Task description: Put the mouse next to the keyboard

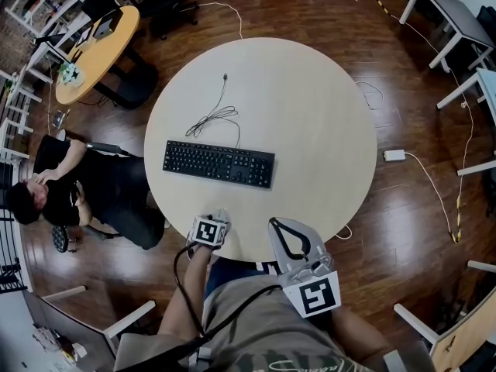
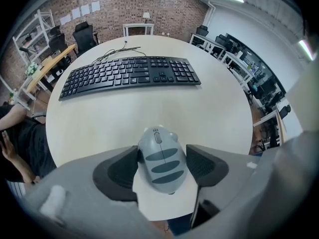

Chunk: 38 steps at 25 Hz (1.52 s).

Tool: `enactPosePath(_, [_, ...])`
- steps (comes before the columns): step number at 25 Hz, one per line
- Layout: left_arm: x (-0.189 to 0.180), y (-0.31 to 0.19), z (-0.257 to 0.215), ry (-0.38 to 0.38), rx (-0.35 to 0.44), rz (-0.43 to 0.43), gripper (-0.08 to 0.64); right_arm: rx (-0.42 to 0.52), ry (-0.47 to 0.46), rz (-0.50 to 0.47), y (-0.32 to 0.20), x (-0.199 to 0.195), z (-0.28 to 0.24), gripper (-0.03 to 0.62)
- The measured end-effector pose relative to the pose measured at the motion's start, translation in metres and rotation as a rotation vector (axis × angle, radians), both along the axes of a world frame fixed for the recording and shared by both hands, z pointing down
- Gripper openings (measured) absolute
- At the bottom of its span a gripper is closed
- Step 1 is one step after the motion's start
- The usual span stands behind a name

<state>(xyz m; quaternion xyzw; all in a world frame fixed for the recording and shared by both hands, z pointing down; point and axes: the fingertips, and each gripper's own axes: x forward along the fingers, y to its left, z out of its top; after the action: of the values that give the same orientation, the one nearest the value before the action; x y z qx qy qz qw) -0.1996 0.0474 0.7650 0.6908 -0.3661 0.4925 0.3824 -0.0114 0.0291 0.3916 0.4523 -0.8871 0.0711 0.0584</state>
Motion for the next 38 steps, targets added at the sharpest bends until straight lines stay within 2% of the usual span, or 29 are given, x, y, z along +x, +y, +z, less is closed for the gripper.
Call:
enactPosePath(22, [0.027, 0.001, -0.001, 0.010, -0.002, 0.038, 0.318, -0.010, -0.005, 0.017, 0.002, 0.016, 0.002, 0.006])
enactPosePath(31, [0.032, 0.001, -0.001, 0.026, -0.006, 0.049, 0.319, -0.001, 0.005, 0.015, 0.002, 0.005, 0.001, 0.006])
enactPosePath(38, [0.031, 0.001, 0.000, 0.059, -0.015, 0.058, 0.319, 0.003, 0.052, -0.004, 0.002, -0.015, 0.001, 0.006])
